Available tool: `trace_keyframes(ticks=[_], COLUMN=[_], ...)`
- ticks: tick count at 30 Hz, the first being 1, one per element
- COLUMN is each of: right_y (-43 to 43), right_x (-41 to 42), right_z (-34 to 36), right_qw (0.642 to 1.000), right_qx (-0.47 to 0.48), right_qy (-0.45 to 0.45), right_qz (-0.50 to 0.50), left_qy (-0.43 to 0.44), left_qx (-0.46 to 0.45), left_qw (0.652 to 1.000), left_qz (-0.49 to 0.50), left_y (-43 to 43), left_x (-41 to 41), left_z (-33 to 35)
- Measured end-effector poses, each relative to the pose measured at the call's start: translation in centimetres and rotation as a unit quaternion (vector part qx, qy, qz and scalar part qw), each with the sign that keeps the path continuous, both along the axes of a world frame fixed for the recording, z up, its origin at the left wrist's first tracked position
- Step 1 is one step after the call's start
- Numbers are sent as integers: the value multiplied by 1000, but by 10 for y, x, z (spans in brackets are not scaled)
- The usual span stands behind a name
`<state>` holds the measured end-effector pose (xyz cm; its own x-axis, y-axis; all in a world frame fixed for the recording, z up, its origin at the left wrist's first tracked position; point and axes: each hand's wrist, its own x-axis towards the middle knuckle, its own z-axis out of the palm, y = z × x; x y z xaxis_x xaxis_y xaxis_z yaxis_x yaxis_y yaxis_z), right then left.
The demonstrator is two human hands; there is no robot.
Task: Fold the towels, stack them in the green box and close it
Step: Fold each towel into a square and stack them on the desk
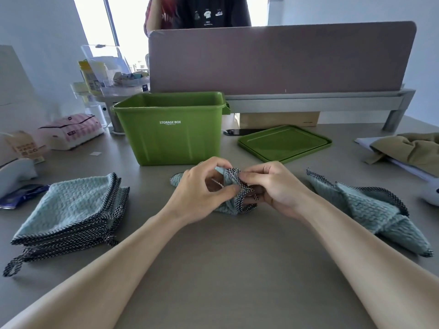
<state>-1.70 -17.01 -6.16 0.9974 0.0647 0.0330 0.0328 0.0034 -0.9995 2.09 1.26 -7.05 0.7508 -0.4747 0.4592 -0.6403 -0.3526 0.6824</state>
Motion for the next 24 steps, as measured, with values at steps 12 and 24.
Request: trace_keyframes(ticks=[12, 24], right_y=[-32, -38], right_x=[-6, -10], right_z=[15, 19], right_qw=[998, 990], right_qx=[-4, -101], right_qy=[31, 33], right_qz=[-55, -93], left_qy=[63, 117], left_qx=[219, 268], left_qw=[964, 955], left_qz=[138, -55], left_y=[30, 19], left_x=[38, 20], left_z=[-6, 9])
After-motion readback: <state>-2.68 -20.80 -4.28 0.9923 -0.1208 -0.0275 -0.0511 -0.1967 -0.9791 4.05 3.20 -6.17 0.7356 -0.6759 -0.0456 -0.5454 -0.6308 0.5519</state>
